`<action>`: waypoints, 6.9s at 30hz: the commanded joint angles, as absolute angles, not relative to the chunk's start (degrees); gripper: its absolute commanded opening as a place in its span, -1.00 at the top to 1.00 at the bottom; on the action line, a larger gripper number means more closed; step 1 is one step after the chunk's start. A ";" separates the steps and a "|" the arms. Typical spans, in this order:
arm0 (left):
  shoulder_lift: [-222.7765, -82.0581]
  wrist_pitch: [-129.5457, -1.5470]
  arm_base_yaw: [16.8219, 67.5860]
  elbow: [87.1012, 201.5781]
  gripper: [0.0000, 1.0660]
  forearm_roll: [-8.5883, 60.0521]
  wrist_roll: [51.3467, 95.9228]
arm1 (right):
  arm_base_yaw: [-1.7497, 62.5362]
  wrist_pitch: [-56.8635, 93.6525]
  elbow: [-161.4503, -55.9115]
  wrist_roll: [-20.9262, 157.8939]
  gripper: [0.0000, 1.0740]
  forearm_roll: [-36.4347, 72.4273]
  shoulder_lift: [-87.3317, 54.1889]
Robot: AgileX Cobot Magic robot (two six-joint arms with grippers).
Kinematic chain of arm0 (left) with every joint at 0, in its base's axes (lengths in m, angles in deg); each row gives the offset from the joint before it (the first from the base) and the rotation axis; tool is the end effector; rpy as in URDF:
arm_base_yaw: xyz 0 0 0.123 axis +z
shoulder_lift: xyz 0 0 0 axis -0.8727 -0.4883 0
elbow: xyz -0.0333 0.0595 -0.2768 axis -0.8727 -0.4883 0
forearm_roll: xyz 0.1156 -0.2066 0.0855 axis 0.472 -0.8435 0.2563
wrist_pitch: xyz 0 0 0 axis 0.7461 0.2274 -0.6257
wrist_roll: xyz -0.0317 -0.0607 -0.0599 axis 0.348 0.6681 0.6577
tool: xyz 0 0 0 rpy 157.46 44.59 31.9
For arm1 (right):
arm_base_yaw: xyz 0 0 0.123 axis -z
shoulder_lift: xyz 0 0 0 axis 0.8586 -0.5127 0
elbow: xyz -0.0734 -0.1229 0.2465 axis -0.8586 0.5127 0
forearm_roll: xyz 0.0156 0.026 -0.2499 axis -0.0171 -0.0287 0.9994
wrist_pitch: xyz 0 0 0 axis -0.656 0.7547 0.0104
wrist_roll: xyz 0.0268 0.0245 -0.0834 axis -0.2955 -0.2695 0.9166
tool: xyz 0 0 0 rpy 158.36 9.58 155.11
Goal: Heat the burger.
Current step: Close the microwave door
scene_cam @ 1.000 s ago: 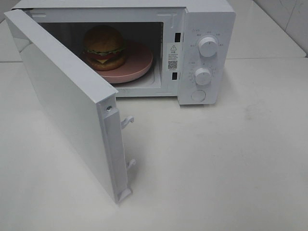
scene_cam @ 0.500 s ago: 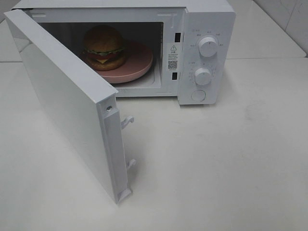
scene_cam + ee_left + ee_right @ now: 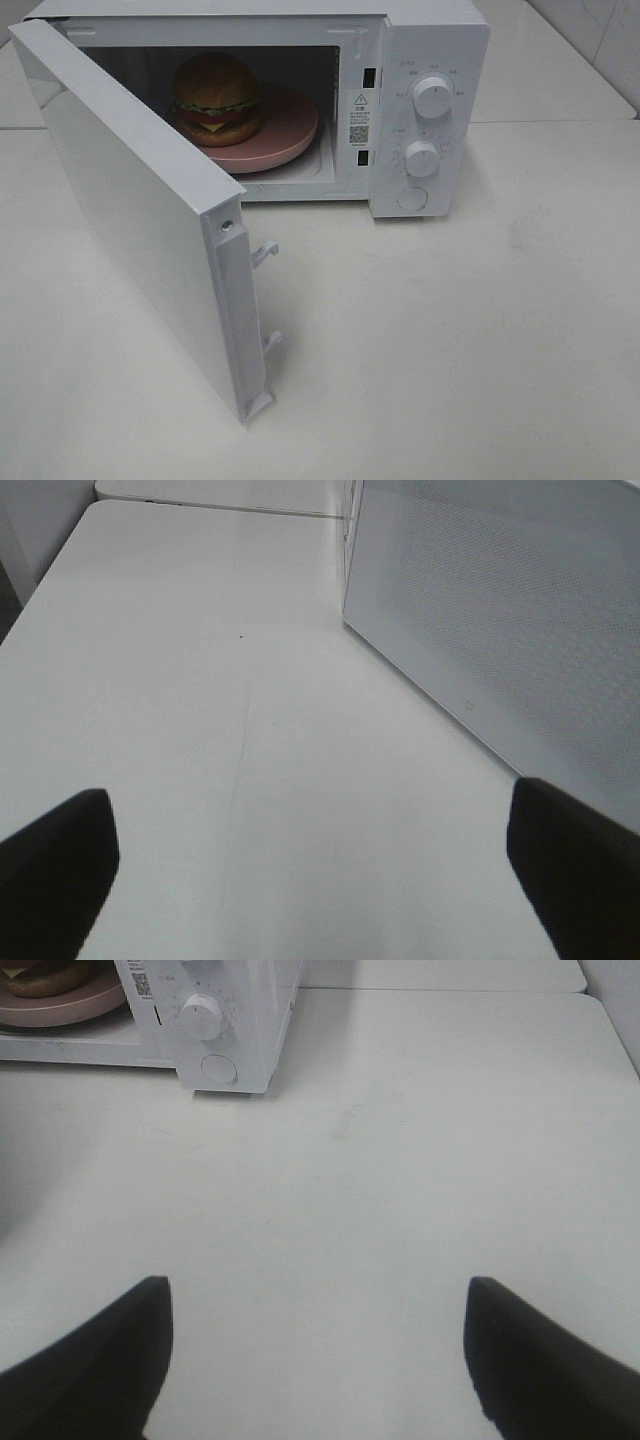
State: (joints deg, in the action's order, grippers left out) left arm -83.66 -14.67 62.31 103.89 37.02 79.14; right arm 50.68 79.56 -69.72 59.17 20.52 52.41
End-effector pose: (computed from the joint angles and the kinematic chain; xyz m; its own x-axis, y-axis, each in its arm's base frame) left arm -0.0089 -0.0049 0.2811 -0.4522 -0.0694 -0.8892 -0.0071 0.9972 -0.0742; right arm -0.0035 -0.0037 0.2818 -0.4046 0.0015 -0.9145 -0.0913 0.9949 0.0420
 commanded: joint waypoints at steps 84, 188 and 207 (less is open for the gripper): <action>-115.29 -66.23 62.43 95.87 1.00 36.90 77.76 | 50.96 78.64 -69.49 59.12 -0.42 19.94 53.85; -193.90 -116.48 23.93 130.99 1.00 20.12 75.35 | 50.96 78.64 -69.49 59.06 -0.41 19.89 53.85; -199.23 -113.90 21.18 140.90 1.00 13.41 67.85 | 50.96 78.64 -69.49 59.06 -0.41 19.89 53.85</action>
